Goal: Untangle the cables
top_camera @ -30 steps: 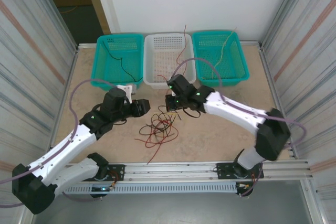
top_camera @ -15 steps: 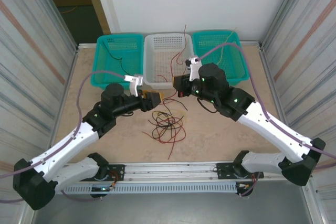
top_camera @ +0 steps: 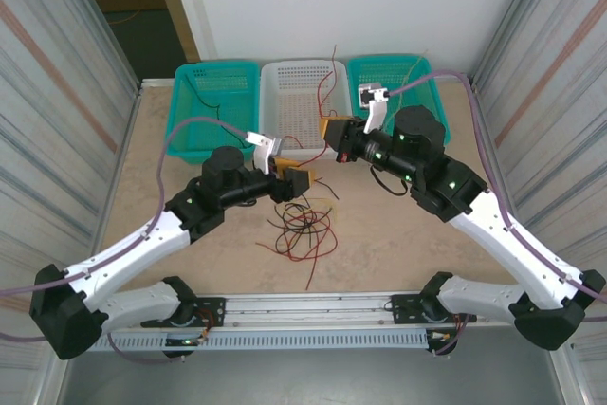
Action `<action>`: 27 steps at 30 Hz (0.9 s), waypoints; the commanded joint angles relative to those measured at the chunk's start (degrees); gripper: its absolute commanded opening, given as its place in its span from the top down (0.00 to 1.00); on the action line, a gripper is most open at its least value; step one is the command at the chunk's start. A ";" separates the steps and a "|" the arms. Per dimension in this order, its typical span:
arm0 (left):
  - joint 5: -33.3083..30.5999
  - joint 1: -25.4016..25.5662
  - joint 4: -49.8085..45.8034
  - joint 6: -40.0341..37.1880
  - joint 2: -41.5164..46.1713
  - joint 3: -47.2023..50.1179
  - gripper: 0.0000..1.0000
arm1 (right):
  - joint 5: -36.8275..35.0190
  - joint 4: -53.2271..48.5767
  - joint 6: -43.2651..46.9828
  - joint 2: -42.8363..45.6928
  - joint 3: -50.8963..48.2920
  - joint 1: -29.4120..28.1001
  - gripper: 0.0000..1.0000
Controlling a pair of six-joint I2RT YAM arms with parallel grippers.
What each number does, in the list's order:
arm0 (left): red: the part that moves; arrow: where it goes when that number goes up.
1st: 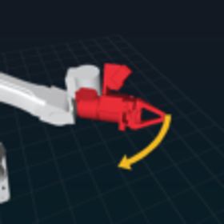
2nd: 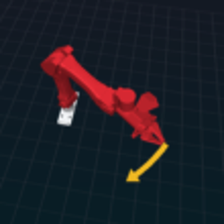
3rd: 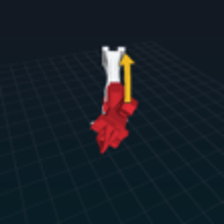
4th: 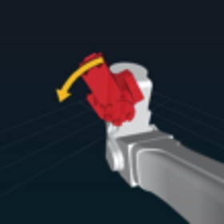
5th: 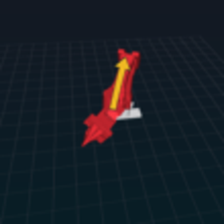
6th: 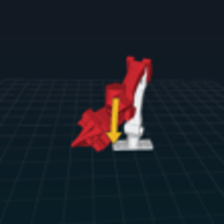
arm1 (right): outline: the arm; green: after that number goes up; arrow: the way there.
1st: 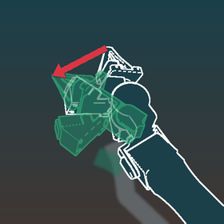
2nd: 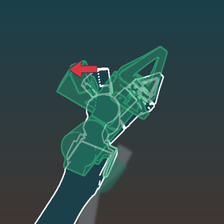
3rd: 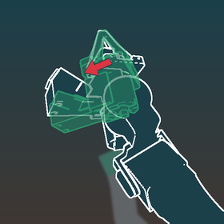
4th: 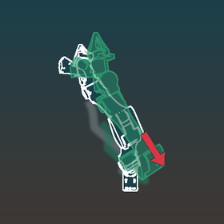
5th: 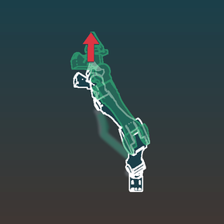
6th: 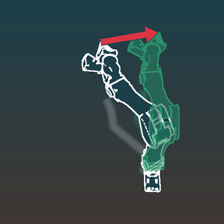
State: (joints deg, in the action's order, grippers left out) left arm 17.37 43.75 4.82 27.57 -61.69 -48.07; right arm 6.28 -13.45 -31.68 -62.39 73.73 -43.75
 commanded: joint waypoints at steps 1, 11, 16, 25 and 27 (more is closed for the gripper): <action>0.00 0.09 2.21 -0.95 -0.26 -1.65 0.48 | 1.74 1.54 -1.72 0.95 1.94 0.66 0.97; 2.95 0.32 2.50 -1.45 -1.21 -2.47 0.97 | 3.04 4.02 -5.12 2.16 0.41 3.46 0.97; 2.04 4.50 0.86 -5.56 -3.26 -3.92 1.00 | 5.20 9.30 -10.77 2.54 -2.06 6.89 0.97; 1.14 9.34 2.38 -6.05 -7.73 -5.12 1.00 | 4.51 10.51 -13.07 -0.86 -1.72 8.40 0.94; -1.13 8.97 1.99 -6.13 -6.72 -4.84 1.00 | 3.73 8.27 -12.38 -1.15 -1.48 8.39 0.89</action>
State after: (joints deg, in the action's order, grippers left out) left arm 18.15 52.69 7.31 22.63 -69.63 -52.64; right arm 11.49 -6.81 -43.24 -63.37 70.89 -36.01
